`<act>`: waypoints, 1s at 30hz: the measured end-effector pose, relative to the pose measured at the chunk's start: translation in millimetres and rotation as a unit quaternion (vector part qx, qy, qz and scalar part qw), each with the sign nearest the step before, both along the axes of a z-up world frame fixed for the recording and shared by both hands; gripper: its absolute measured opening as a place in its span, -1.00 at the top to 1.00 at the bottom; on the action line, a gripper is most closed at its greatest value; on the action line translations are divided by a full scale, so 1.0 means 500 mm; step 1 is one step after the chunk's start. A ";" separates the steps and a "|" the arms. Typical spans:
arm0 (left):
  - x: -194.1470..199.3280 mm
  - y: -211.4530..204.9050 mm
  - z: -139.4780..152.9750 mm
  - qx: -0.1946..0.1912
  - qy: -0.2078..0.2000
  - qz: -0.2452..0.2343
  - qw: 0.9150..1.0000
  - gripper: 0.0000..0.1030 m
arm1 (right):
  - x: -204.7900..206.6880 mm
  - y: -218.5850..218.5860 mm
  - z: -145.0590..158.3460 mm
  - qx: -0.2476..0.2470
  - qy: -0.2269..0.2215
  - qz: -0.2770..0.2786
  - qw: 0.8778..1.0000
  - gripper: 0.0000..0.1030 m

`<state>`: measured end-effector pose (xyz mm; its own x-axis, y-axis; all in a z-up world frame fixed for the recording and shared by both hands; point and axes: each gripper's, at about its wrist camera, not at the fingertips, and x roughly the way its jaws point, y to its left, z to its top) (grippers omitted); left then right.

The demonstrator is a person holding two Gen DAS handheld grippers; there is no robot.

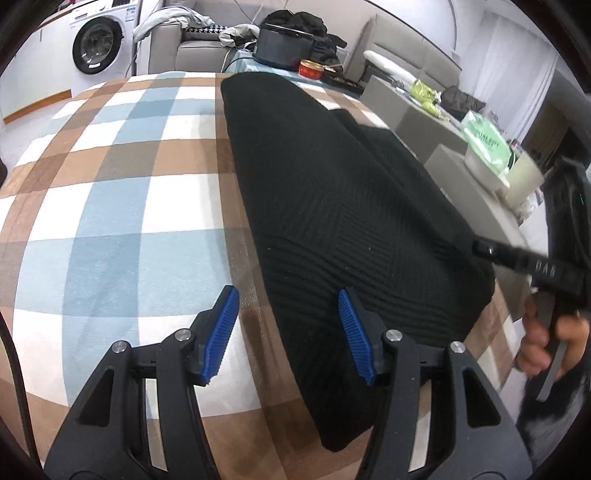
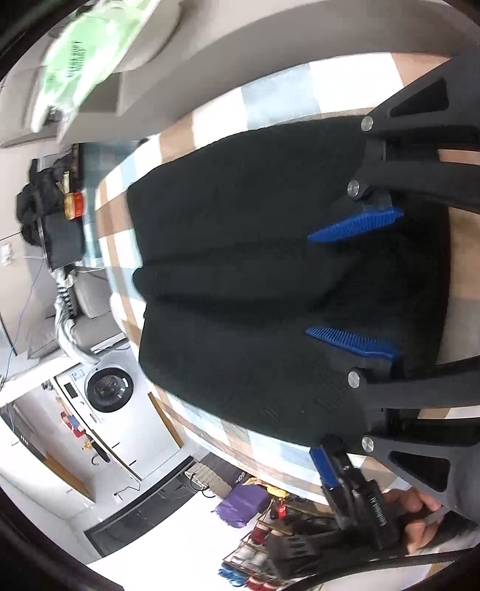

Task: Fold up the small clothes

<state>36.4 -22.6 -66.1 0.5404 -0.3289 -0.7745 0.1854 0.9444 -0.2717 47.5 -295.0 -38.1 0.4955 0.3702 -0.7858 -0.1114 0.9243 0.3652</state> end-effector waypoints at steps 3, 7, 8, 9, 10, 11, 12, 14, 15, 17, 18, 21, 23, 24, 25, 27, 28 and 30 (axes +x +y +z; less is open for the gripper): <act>0.004 -0.023 -0.012 0.051 -0.005 -0.008 0.999 -0.17 | 0.040 -0.022 -0.034 0.063 0.031 0.007 0.997 0.04; 0.009 -0.017 -0.014 0.058 -0.004 -0.011 0.998 -0.28 | 0.057 -0.025 -0.029 0.101 0.028 0.028 0.994 0.03; 0.010 -0.012 -0.015 0.053 -0.001 -0.010 0.999 -0.29 | 0.060 -0.025 -0.028 0.089 0.029 0.033 0.995 0.03; 0.011 -0.008 -0.016 0.049 0.001 -0.008 0.999 -0.30 | 0.064 -0.025 -0.028 0.064 0.026 0.030 0.997 0.03; 0.012 -0.005 -0.018 0.043 0.003 -0.008 0.999 -0.30 | 0.070 -0.026 -0.031 0.058 0.025 0.029 0.998 0.03; 0.013 -0.003 -0.019 0.040 0.004 -0.007 0.999 -0.30 | 0.078 -0.025 -0.039 0.065 0.027 0.031 0.997 0.03; 0.013 -0.002 -0.020 0.037 0.004 -0.007 0.999 -0.30 | 0.084 -0.026 -0.041 0.069 0.027 0.029 0.997 0.03; 0.017 -0.001 -0.021 0.034 0.006 -0.009 0.999 -0.30 | 0.101 -0.019 -0.041 0.066 0.022 0.030 0.997 0.03; 0.018 0.000 -0.021 0.033 0.007 -0.009 0.999 -0.30 | 0.109 -0.013 -0.041 0.058 0.018 0.032 0.998 0.03; 0.019 0.000 -0.021 0.031 0.008 -0.009 0.999 -0.30 | 0.129 -0.007 -0.042 0.048 0.006 0.033 0.998 0.03; 0.020 0.001 -0.021 0.030 0.008 -0.009 0.999 -0.30 | 0.143 -0.007 -0.047 0.053 0.008 0.031 0.998 0.03; 0.019 0.002 -0.023 0.026 0.008 -0.008 1.000 -0.30 | 0.162 -0.012 -0.049 0.087 0.021 0.042 0.995 -0.02; 0.020 0.003 -0.024 0.022 0.008 -0.009 1.000 -0.30 | 0.170 -0.009 -0.048 0.134 0.038 0.066 0.988 -0.02; 0.020 0.003 -0.024 0.021 0.007 -0.009 1.000 -0.30 | 0.169 -0.008 -0.046 0.149 0.040 0.071 0.985 -0.02; 0.021 0.003 -0.025 0.020 0.007 -0.011 1.000 -0.30 | 0.168 -0.005 -0.045 0.146 0.039 0.075 0.986 -0.02; 0.022 0.003 -0.025 0.018 0.007 -0.013 1.000 -0.30 | 0.165 0.012 -0.040 0.101 0.032 0.085 0.991 -0.02; 0.023 0.004 -0.026 0.017 0.006 -0.015 1.000 -0.30 | 0.166 0.025 -0.041 0.078 0.028 0.095 0.992 -0.02; 0.026 0.004 -0.026 0.016 0.006 -0.017 1.000 -0.30 | 0.163 0.046 -0.037 0.044 0.017 0.111 0.993 0.25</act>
<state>49.2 -20.6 -79.0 0.5202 -0.3224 -0.7909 0.2143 0.9457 -0.2445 129.1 -272.2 -56.8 0.3670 0.5353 -0.7608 -0.2952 0.8426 0.4504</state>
